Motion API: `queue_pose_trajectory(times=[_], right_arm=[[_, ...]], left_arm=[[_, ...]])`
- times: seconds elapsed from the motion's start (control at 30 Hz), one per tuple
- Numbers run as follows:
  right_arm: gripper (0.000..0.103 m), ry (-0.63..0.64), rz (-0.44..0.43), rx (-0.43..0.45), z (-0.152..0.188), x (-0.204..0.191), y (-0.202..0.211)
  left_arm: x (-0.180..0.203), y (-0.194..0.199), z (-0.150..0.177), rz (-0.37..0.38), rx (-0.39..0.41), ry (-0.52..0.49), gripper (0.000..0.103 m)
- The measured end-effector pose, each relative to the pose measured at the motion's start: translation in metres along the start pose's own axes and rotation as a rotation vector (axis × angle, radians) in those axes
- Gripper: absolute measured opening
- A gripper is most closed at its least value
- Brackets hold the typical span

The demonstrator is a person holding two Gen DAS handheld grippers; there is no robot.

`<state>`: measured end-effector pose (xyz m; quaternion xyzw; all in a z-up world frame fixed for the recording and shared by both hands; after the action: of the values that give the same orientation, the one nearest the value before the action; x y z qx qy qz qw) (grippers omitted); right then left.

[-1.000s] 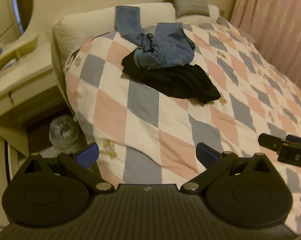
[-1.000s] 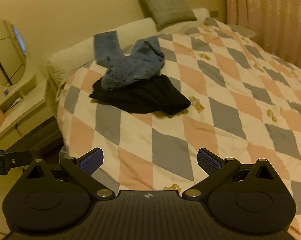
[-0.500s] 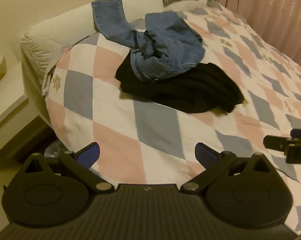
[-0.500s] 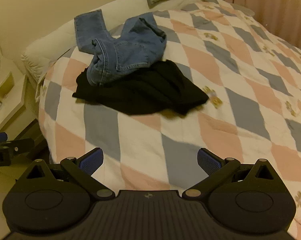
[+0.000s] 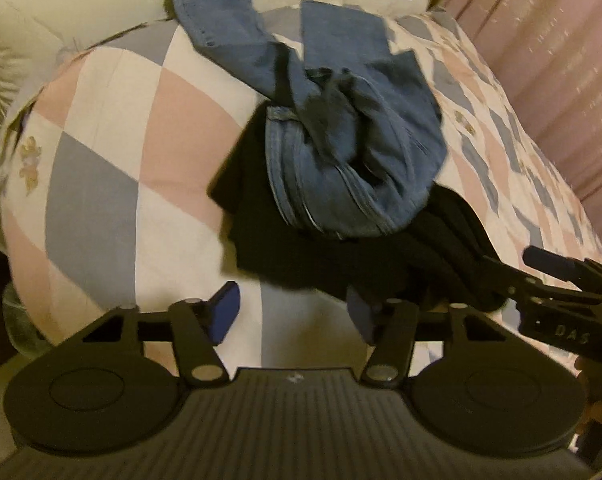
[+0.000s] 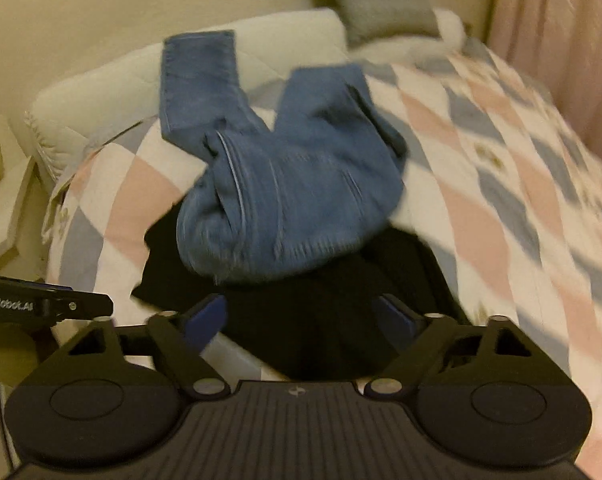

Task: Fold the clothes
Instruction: 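Grasp the jeans waistband with the right gripper while the left gripper grasps the other waistband edge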

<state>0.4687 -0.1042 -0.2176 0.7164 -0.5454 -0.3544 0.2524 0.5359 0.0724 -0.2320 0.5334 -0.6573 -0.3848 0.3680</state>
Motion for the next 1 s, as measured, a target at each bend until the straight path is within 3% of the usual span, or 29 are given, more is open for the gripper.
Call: queue_pose_trajectory(times=[0.17, 0.3, 0.37, 0.5, 0.63, 0.8, 0.87, 0.9, 0.97, 1.0], right_arm=[[0.068, 0.085, -0.04, 0.032, -0.036, -0.01, -0.047], [0.065, 0.112, -0.058, 0.022, -0.044, -0.012, -0.079], [0.028, 0.1, -0.081, 0.001, -0.043, -0.005, -0.094], [0.022, -0.164, -0.171, 0.078, -0.044, 0.03, -0.084], [0.02, -0.454, -0.17, 0.18, -0.041, 0.087, -0.06], [0.021, -0.604, -0.171, 0.167, -0.021, 0.124, -0.06], [0.032, -0.644, -0.17, 0.165, -0.015, 0.13, -0.062], [0.035, -0.663, -0.168, 0.164, -0.01, 0.133, -0.061], [0.033, -0.68, -0.179, 0.158, -0.005, 0.134, -0.06], [0.026, -0.68, -0.19, 0.157, -0.004, 0.134, -0.059]], left_arm=[[-0.007, -0.032, -0.035, 0.043, -0.027, 0.081, 0.056], [-0.006, -0.054, -0.059, 0.096, -0.052, 0.162, 0.056], [-0.003, -0.065, -0.068, 0.124, -0.067, 0.204, 0.055], [0.005, -0.082, -0.08, 0.134, -0.082, 0.228, 0.054], [0.02, -0.096, -0.086, 0.185, -0.1, 0.254, 0.056], [0.054, -0.113, -0.093, 0.334, -0.139, 0.298, 0.057], [0.064, -0.122, -0.09, 0.335, -0.146, 0.291, 0.056], [0.068, -0.126, -0.087, 0.324, -0.147, 0.288, 0.055], [0.069, -0.126, -0.085, 0.345, -0.139, 0.311, 0.028], [0.068, -0.122, -0.084, 0.36, -0.128, 0.324, 0.022]])
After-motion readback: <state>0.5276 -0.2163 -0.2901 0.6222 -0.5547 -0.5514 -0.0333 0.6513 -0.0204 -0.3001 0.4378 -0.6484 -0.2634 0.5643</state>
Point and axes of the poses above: each gripper's, at about its wrist camera, not at the fingertips, and y roughly against the way its jaws point, x to its right, z to its underside, the point moved 8 cm from there along -y, roughly the way its jaws point, and after that the axes turned 15 degrees about -z, right-handed, at the moved point
